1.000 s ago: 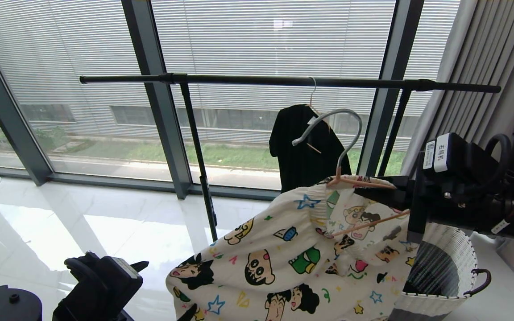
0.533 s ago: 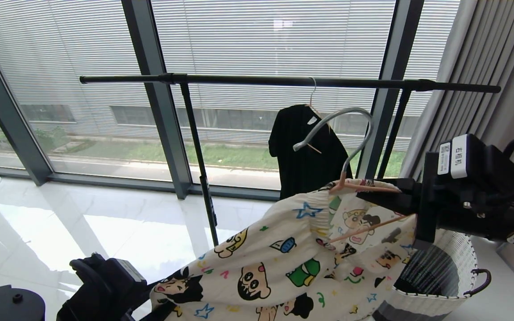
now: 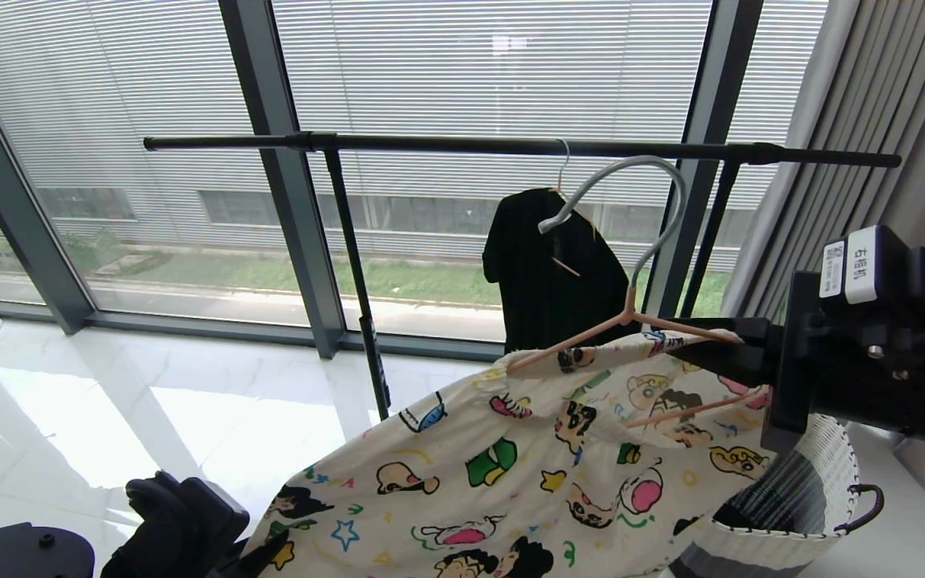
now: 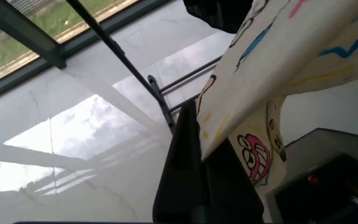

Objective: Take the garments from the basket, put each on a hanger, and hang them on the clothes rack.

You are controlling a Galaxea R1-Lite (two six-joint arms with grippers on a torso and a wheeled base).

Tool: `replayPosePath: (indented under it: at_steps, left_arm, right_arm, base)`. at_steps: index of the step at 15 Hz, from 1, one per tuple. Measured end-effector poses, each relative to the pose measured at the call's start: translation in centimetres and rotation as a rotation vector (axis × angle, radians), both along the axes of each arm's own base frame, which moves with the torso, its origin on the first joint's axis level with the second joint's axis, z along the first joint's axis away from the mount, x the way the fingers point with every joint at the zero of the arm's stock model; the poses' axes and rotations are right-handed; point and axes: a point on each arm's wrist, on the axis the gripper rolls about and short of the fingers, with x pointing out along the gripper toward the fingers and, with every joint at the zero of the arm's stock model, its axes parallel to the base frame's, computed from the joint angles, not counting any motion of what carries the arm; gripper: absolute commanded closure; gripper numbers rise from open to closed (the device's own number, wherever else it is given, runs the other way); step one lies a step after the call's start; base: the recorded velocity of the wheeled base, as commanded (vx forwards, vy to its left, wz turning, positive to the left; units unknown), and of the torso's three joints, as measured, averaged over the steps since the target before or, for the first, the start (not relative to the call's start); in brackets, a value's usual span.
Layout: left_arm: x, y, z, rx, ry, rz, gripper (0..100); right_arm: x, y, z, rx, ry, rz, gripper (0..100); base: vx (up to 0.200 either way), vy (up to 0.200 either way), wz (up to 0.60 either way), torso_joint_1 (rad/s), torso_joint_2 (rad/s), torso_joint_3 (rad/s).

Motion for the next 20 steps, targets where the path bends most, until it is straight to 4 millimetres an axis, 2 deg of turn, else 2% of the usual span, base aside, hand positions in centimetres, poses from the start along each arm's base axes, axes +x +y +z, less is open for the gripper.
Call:
replayPosePath:
  at_steps: [3, 4, 9, 13, 17, 20]
  left_arm:
    - [0.0, 0.1, -0.1, 0.009, 0.005, 0.007, 100]
    - [0.0, 0.1, -0.2, 0.01, 0.006, 0.007, 0]
    - [0.2, 0.4, 0.1, -0.006, -0.006, 0.046, 0]
    - [0.9, 2.2, 1.4, -0.046, -0.076, 0.196, 0]
    - [1.8, 4.8, 3.4, -0.079, -0.185, 0.413, 0]
    - [2.3, 5.7, 4.8, -0.071, -0.259, 0.554, 0]
  right_arm:
    - [0.0, 0.0, 0.0, 0.005, 0.005, -0.004, 100]
    - [0.0, 0.0, 0.0, 0.005, 0.005, -0.003, 100]
    - [0.0, -0.4, -0.3, -0.001, 0.014, -0.044, 100]
    - [0.0, -1.8, -1.8, 0.047, 0.171, -0.274, 100]
    - [0.1, -5.3, -3.7, 0.039, 0.23, -0.468, 100]
    - [-0.7, -7.7, -5.3, 0.019, 0.254, -0.626, 100]
  base:
    - [0.0, 0.0, 0.0, 0.0, 0.0, 0.0]
    - [0.0, 0.0, 0.0, 0.0, 0.0, 0.0]
    - [0.0, 0.0, 0.0, 0.0, 0.0, 0.0]
    - [0.0, 0.0, 0.0, 0.0, 0.0, 0.0]
    - [0.0, 0.0, 0.0, 0.0, 0.0, 0.0]
    - [0.0, 0.0, 0.0, 0.0, 0.0, 0.0]
